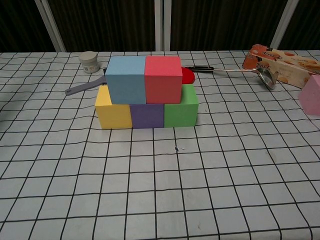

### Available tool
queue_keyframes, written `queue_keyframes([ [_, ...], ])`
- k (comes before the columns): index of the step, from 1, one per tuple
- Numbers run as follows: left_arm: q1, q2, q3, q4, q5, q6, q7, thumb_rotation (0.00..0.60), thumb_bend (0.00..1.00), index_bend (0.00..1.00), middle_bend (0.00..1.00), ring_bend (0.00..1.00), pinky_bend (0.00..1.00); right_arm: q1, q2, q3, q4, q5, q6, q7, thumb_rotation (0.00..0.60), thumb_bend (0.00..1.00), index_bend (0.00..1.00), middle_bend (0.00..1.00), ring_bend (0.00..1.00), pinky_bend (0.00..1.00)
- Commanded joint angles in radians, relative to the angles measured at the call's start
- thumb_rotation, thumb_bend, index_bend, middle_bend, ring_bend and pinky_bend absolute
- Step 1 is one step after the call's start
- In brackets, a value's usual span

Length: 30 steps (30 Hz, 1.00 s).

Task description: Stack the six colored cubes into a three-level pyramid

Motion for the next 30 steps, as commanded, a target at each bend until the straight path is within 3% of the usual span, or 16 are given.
queue_keyframes([
  [1,0.0,-0.001,0.003,-0.001,0.0,-0.003,0.004,0.6,0.16,0.07,0.13,0.07,0.17,-0.048,-0.034,-0.031,0.077,-0.048,0.008,0.044,0.6,0.01,0.0,0.05,0.0,0.0],
  [8,0.002,-0.017,0.016,0.013,0.007,-0.008,0.018,0.6,0.16,0.07,0.13,0.07,0.17,-0.06,-0.136,-0.038,0.22,-0.059,-0.038,0.087,0.6,0.02,0.0,0.06,0.0,0.0],
  [20,-0.002,-0.037,0.022,0.019,0.004,-0.024,0.041,0.6,0.16,0.07,0.13,0.07,0.17,-0.026,-0.298,-0.041,0.443,-0.036,-0.112,0.021,0.6,0.02,0.0,0.14,0.0,0.0],
  [30,-0.005,-0.05,0.023,0.02,0.0,-0.034,0.052,0.6,0.16,0.07,0.13,0.07,0.17,-0.022,-0.352,-0.028,0.543,-0.081,-0.139,0.039,0.6,0.04,0.0,0.16,0.0,0.0],
])
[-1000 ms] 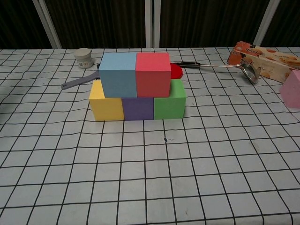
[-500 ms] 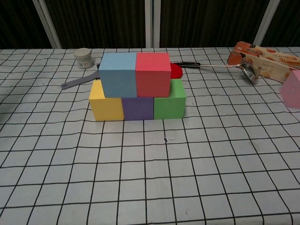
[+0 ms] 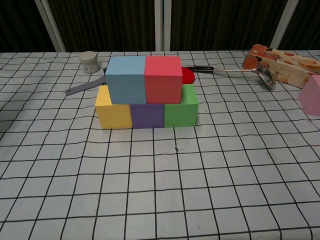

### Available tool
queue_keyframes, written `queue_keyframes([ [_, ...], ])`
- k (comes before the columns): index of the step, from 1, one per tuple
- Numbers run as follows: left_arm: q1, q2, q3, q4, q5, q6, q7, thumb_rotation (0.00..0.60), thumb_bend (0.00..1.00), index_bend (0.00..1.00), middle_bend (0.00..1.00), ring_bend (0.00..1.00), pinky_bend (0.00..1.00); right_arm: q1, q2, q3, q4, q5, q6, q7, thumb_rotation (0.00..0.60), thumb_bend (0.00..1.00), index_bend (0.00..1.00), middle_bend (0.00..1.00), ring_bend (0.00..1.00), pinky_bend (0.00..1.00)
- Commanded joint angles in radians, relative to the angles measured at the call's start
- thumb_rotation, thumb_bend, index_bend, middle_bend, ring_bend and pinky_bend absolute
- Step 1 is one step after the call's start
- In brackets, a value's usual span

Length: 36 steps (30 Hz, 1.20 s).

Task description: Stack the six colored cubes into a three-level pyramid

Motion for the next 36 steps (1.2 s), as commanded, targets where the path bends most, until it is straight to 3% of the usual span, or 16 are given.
queue_keyframes([
  [1,-0.001,-0.003,0.002,0.001,-0.002,-0.005,0.002,0.6,0.16,0.07,0.13,0.07,0.17,0.003,-0.015,0.009,0.027,-0.006,-0.013,0.008,0.6,0.05,0.0,0.16,0.0,0.0],
  [6,-0.004,-0.01,0.003,0.004,-0.005,-0.014,0.007,0.6,0.16,0.07,0.13,0.07,0.18,0.01,-0.035,0.019,0.066,-0.001,-0.043,0.015,0.6,0.07,0.0,0.23,0.0,0.0],
  [14,-0.004,-0.007,-0.002,-0.003,-0.008,-0.016,0.002,0.6,0.16,0.07,0.13,0.07,0.18,-0.006,-0.024,0.043,0.043,-0.042,0.015,0.024,0.6,0.14,0.0,0.46,0.02,0.0],
  [20,0.001,-0.002,-0.01,-0.008,-0.012,-0.01,-0.019,0.6,0.16,0.07,0.13,0.07,0.18,-0.028,0.11,0.089,-0.163,-0.101,0.107,0.025,0.6,0.2,0.0,0.54,0.07,0.0],
  [26,0.011,0.001,-0.017,-0.005,-0.015,0.005,-0.042,0.6,0.16,0.07,0.13,0.07,0.18,-0.011,0.26,0.175,-0.453,-0.088,0.156,-0.013,0.6,0.21,0.0,0.56,0.1,0.0],
  [30,0.018,0.011,-0.023,-0.007,-0.018,0.011,-0.059,0.6,0.16,0.07,0.13,0.07,0.18,0.049,0.324,0.239,-0.591,-0.032,0.157,-0.097,0.6,0.21,0.0,0.56,0.11,0.0],
  [36,0.026,0.024,-0.028,-0.011,-0.028,0.011,-0.079,0.6,0.16,0.07,0.13,0.07,0.18,0.17,0.336,0.285,-0.686,0.128,0.114,-0.213,0.6,0.21,0.0,0.56,0.11,0.0],
])
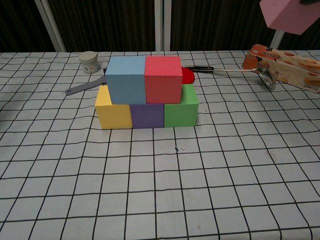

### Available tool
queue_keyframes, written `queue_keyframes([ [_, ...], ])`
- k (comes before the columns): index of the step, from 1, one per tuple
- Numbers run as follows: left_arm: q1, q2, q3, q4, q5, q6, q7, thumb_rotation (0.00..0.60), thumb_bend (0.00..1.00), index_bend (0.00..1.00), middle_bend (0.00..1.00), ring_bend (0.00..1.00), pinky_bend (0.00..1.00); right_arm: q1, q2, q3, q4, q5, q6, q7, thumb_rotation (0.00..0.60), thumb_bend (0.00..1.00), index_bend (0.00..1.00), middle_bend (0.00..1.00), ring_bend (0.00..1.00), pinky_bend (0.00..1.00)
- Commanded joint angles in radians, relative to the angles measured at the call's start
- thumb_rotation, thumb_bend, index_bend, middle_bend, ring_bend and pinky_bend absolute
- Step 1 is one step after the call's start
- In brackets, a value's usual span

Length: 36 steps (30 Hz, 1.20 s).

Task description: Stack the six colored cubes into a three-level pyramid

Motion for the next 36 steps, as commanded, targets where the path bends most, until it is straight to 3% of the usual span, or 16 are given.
queue_keyframes([
  [1,0.004,0.004,-0.001,-0.002,-0.004,-0.002,-0.007,0.6,0.16,0.07,0.13,0.07,0.18,0.102,0.013,0.041,-0.068,0.123,-0.026,-0.095,0.6,0.21,0.0,0.56,0.11,0.0],
  [14,0.012,0.022,-0.012,-0.001,-0.034,-0.024,-0.052,0.6,0.16,0.07,0.13,0.07,0.18,0.364,-0.12,0.03,-0.156,0.45,0.058,-0.354,0.6,0.21,0.0,0.56,0.12,0.0],
  [25,0.019,0.033,-0.015,-0.005,-0.04,-0.036,-0.086,0.6,0.16,0.07,0.13,0.07,0.18,0.63,-0.226,0.098,-0.161,0.865,0.204,-0.533,0.6,0.21,0.0,0.55,0.12,0.0],
  [36,0.035,0.054,-0.009,-0.001,-0.029,-0.041,-0.148,0.6,0.16,0.07,0.13,0.07,0.18,0.835,-0.364,0.17,-0.109,1.067,0.414,-0.658,0.6,0.21,0.0,0.55,0.13,0.0],
])
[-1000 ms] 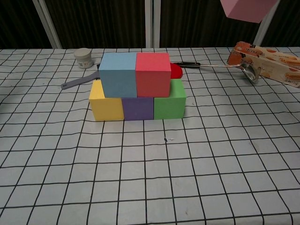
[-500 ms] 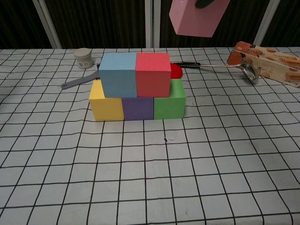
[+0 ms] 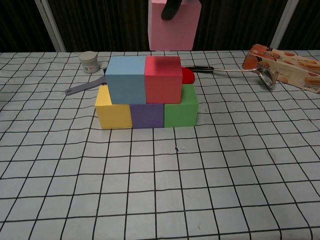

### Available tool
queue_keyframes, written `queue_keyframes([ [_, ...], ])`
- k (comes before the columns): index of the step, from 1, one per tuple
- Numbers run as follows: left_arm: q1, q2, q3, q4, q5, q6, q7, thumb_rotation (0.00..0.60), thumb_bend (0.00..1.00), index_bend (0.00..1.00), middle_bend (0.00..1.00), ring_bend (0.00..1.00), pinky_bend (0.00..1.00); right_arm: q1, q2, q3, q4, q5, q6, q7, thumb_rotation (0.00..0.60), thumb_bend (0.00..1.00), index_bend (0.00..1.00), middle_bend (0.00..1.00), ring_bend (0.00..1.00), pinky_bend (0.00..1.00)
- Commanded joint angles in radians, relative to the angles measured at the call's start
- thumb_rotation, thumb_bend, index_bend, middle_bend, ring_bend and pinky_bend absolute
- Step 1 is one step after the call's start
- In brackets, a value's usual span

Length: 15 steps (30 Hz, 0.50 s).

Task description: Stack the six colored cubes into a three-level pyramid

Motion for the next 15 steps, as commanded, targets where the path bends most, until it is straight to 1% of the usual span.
queue_keyframes([
  [1,0.003,0.007,0.001,0.002,0.003,-0.004,-0.013,0.6,0.16,0.07,0.13,0.07,0.18,0.055,-0.052,0.032,0.027,0.055,0.069,-0.044,0.6,0.21,0.0,0.55,0.13,0.0],
  [5,0.008,0.013,0.001,0.002,0.007,-0.002,-0.03,0.6,0.16,0.07,0.13,0.07,0.18,0.086,-0.096,0.05,0.057,0.092,0.102,-0.06,0.6,0.21,0.0,0.56,0.13,0.0],
  [11,0.012,0.033,0.012,0.007,0.026,-0.017,-0.073,0.6,0.16,0.07,0.13,0.07,0.18,0.109,-0.163,0.048,0.119,0.086,0.145,-0.076,0.6,0.21,0.0,0.56,0.14,0.0],
  [15,0.012,0.039,0.012,0.01,0.027,-0.024,-0.089,0.6,0.16,0.07,0.13,0.07,0.18,0.12,-0.198,0.05,0.142,0.085,0.166,-0.095,0.6,0.21,0.0,0.56,0.15,0.0],
])
